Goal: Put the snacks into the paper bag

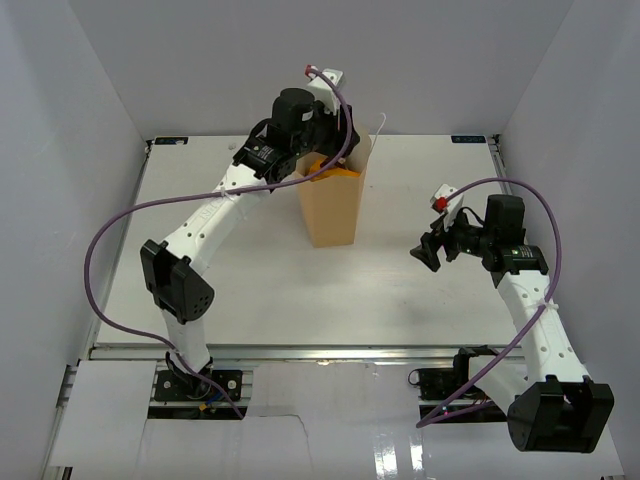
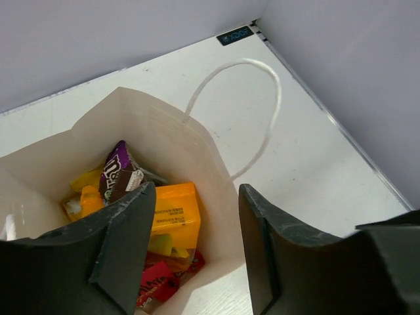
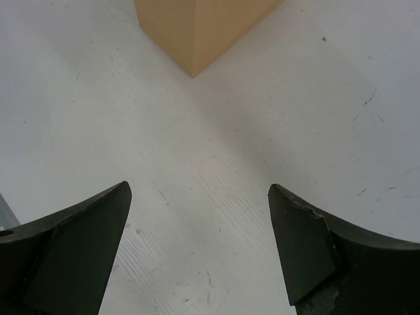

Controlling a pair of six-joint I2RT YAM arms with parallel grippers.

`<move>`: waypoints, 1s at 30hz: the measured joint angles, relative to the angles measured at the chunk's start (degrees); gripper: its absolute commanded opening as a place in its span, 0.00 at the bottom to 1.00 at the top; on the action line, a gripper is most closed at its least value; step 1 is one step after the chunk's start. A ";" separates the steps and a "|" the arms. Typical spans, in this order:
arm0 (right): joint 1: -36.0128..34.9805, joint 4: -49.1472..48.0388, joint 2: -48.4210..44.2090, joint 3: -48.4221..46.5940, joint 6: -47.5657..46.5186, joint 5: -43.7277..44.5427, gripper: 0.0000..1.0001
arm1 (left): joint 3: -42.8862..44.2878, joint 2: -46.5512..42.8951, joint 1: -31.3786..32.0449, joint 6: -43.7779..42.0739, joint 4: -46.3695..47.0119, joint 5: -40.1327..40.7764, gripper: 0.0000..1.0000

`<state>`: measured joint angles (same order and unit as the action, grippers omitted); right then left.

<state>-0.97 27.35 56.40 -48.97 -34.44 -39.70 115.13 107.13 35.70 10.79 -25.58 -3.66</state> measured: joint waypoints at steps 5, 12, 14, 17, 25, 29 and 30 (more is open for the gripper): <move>0.83 -0.17 0.13 0.00 2.99 2.32 0.91 | -5.18 -7.52 0.11 1.38 0.76 -2.32 0.77; 3.17 -0.44 1.40 -0.87 9.33 8.37 0.92 | -30.45 -34.56 0.09 2.49 3.96 2.38 0.98; 3.58 -0.44 1.99 -1.90 11.56 10.69 0.90 | -37.09 -41.79 0.04 2.91 4.17 4.94 0.98; 4.17 -0.31 2.49 -3.34 14.58 14.75 0.90 | -45.68 -49.40 -0.11 4.37 4.07 8.66 0.98; 5.05 0.44 2.56 -4.98 19.96 25.92 0.90 | -64.41 -58.40 -0.35 11.93 0.17 16.63 0.98; 5.09 1.73 1.73 -4.98 23.04 31.10 0.90 | -69.59 -62.38 -0.35 15.85 -0.98 18.43 0.98; 5.09 1.90 1.27 -4.98 23.71 32.37 0.90 | -70.40 -63.32 -0.33 16.59 -1.01 18.78 0.98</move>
<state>4.12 29.26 57.67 -53.95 -10.72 -7.33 44.73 43.81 35.38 27.38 -26.59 15.11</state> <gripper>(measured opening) 0.900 0.978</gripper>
